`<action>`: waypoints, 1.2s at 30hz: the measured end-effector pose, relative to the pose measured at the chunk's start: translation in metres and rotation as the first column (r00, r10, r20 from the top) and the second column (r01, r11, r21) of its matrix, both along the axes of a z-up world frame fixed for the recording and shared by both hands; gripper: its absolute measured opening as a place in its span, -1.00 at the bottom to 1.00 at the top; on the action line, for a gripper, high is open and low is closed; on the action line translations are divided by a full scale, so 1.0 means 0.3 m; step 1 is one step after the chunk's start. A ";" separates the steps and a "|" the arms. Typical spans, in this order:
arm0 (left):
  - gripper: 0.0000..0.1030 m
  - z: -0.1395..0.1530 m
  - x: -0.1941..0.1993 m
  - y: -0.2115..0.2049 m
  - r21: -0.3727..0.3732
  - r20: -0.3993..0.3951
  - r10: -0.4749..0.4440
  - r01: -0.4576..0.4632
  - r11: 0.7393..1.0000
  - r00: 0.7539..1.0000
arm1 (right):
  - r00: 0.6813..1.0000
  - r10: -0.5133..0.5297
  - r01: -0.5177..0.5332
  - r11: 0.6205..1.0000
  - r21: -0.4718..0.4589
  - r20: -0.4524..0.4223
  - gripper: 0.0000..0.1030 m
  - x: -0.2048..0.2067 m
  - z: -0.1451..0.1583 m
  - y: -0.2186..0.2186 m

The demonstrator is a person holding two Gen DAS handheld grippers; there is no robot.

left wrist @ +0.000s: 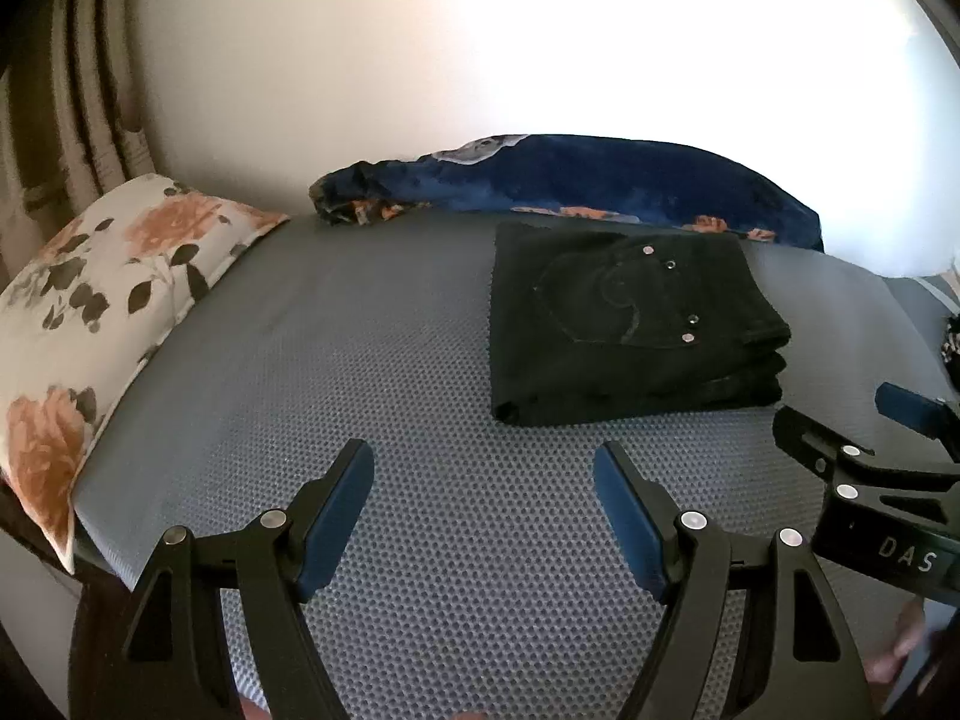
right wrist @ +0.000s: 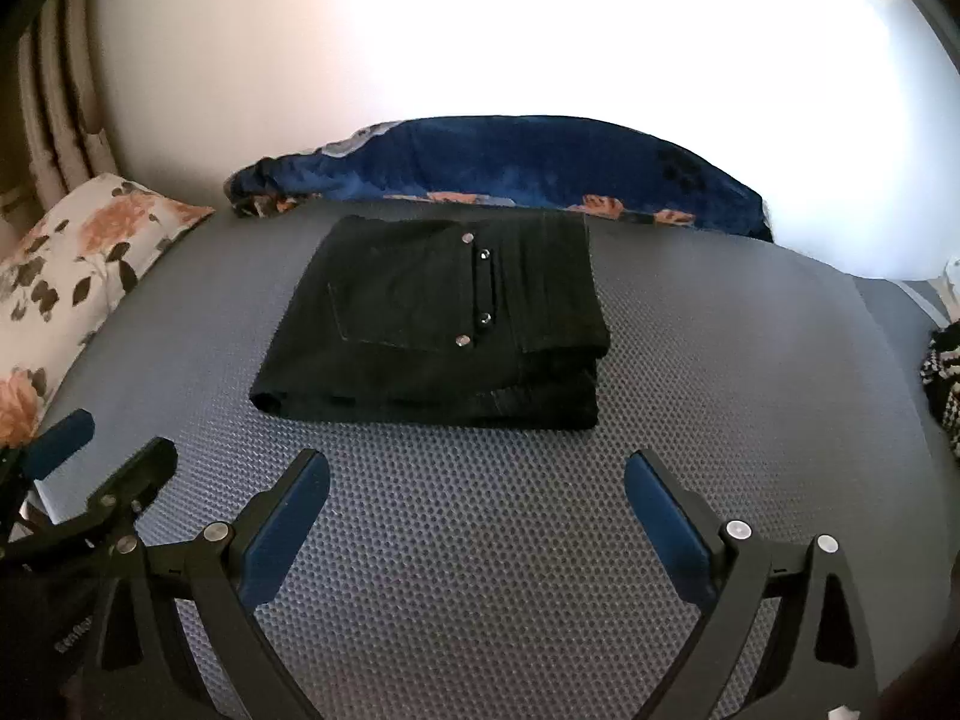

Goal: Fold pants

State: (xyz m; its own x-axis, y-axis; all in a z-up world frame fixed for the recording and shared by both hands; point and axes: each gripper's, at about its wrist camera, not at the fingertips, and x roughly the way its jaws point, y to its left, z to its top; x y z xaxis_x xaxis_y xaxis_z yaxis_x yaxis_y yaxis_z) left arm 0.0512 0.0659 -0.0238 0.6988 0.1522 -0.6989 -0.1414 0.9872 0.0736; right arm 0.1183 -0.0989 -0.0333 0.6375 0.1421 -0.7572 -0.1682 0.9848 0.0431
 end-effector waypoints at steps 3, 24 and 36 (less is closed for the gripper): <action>0.48 -0.011 0.001 0.005 -0.002 -0.008 0.007 -0.007 1.000 1.000 | 1.000 -0.005 0.006 1.000 0.020 -0.019 0.89 0.003 -0.014 -0.007; 0.48 -0.055 0.006 -0.002 0.003 -0.032 -0.003 0.003 1.000 0.999 | 0.999 0.003 -0.002 1.000 0.002 -0.050 0.90 -0.003 -0.056 0.016; 0.48 -0.067 0.012 -0.011 0.011 -0.040 -0.007 0.008 1.000 0.999 | 0.998 0.005 -0.005 1.000 -0.004 -0.063 0.90 -0.002 -0.071 0.019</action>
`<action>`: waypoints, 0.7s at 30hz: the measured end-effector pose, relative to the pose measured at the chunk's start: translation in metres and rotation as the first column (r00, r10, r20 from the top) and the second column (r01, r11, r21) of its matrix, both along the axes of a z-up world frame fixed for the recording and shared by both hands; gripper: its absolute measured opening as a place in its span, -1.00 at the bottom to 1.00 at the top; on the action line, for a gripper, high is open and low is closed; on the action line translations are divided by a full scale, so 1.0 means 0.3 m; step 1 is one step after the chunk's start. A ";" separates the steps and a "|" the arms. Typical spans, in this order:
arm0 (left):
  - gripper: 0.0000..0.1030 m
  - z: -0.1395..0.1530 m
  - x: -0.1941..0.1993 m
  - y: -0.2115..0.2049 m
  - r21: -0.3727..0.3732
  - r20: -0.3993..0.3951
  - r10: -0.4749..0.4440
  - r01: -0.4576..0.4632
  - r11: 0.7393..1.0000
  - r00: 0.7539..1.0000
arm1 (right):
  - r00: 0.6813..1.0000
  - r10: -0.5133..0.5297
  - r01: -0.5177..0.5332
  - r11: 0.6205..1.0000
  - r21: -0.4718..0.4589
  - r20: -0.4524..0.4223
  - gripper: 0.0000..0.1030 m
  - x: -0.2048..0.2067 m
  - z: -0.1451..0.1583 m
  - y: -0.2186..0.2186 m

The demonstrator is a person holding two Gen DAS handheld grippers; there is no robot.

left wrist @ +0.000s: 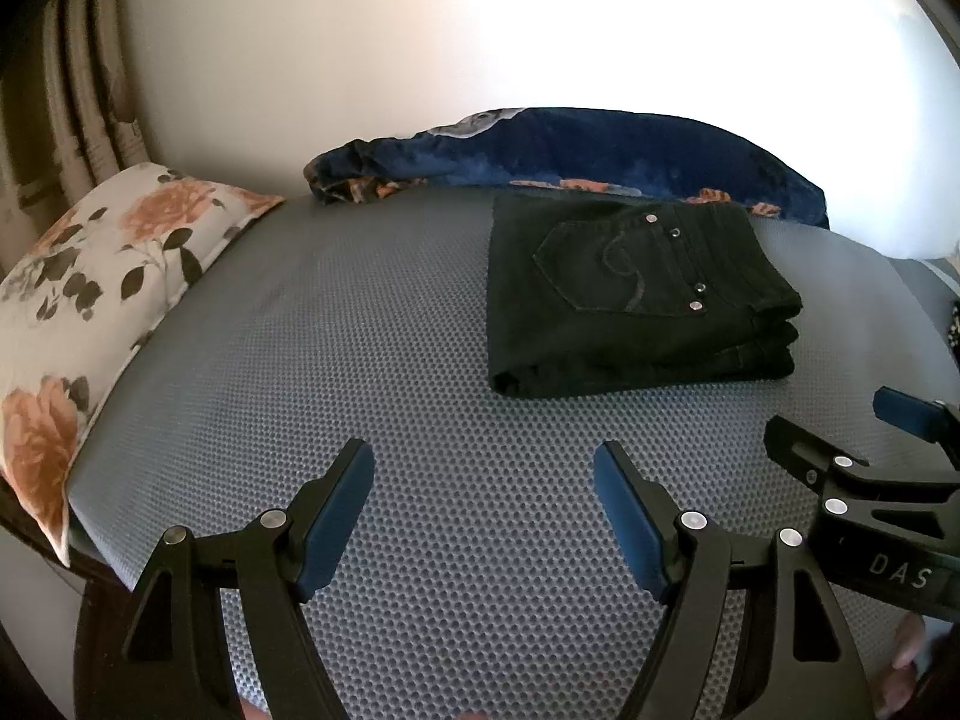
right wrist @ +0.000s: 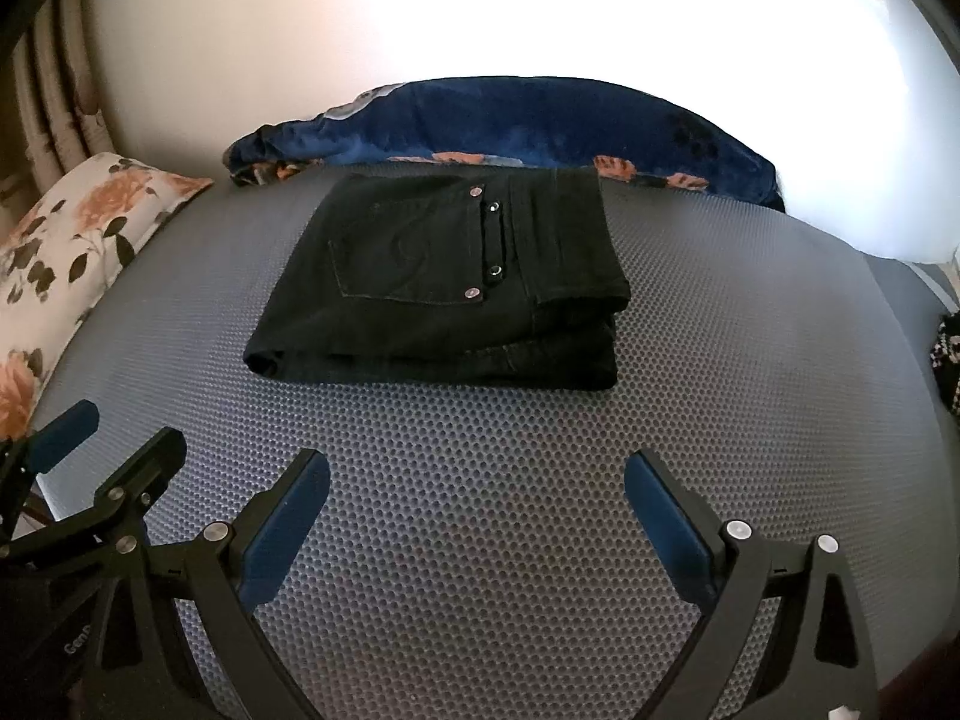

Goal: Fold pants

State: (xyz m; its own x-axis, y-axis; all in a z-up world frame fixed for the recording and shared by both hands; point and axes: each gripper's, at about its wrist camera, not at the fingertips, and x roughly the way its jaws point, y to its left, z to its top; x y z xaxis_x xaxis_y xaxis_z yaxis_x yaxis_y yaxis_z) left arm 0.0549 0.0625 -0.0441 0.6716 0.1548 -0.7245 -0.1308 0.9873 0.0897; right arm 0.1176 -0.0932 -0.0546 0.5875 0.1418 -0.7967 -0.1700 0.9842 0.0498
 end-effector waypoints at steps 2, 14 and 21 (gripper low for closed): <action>0.48 0.000 -0.001 0.000 0.003 0.000 -0.001 0.001 1.000 1.000 | 1.000 0.000 0.000 1.000 0.001 -0.001 0.90 -0.002 -0.001 0.000; 0.48 -0.013 0.007 0.000 0.009 -0.005 -0.004 0.004 1.000 1.000 | 1.000 0.006 -0.006 1.000 -0.004 -0.013 0.90 0.007 -0.009 0.008; 0.48 -0.017 0.013 -0.003 0.017 -0.006 -0.007 0.007 1.000 1.000 | 1.000 -0.006 0.006 1.000 -0.002 -0.020 0.90 0.010 -0.014 0.001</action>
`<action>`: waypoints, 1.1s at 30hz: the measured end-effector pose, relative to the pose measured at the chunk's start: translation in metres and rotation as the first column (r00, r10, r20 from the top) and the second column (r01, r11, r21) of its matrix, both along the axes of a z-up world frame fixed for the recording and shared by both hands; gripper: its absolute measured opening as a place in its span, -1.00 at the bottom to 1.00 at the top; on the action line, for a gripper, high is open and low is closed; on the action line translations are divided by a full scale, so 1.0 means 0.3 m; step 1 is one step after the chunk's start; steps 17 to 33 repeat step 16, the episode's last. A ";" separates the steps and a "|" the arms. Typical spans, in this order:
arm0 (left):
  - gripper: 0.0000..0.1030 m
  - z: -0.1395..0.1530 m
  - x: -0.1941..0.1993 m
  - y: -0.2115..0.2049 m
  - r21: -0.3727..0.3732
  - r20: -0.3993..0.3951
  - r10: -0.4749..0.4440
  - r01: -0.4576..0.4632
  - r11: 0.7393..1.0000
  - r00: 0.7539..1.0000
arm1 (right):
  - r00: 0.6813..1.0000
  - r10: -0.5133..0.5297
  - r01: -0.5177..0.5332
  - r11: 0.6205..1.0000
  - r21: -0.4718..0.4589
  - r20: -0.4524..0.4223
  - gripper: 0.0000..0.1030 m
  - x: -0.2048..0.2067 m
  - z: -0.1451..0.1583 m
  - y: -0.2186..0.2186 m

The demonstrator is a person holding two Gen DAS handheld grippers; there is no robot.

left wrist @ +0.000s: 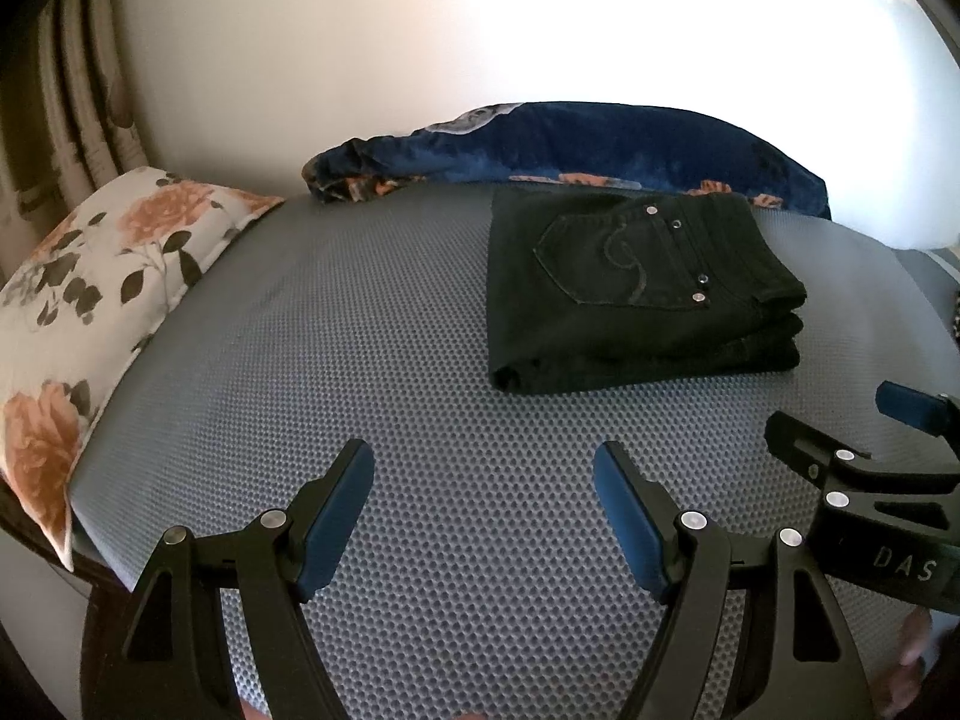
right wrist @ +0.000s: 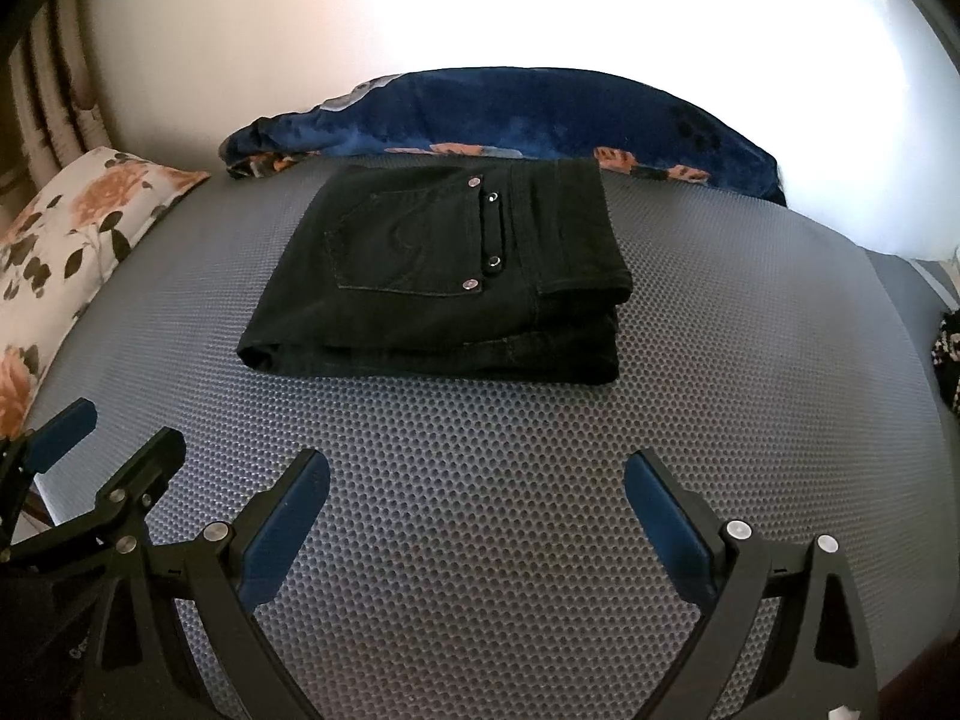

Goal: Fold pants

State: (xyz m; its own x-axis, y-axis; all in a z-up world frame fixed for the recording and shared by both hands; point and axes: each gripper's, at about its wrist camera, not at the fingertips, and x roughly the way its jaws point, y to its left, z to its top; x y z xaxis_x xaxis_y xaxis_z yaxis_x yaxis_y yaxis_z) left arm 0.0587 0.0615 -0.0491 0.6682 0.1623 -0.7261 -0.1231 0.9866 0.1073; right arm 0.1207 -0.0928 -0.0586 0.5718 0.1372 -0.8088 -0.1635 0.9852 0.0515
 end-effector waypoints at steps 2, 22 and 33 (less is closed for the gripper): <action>0.48 0.000 0.002 0.001 0.000 -0.003 -0.001 0.001 1.000 1.000 | 1.000 -0.003 0.003 1.000 0.002 -0.003 0.90 0.002 -0.002 -0.004; 0.48 0.001 -0.001 0.007 -0.012 -0.008 -0.008 0.008 1.000 1.000 | 1.000 -0.007 0.007 1.000 0.007 0.000 0.90 0.003 0.000 -0.012; 0.48 0.001 -0.001 0.007 -0.012 -0.008 -0.008 0.008 1.000 1.000 | 1.000 -0.007 0.007 1.000 0.007 0.000 0.90 0.003 0.000 -0.012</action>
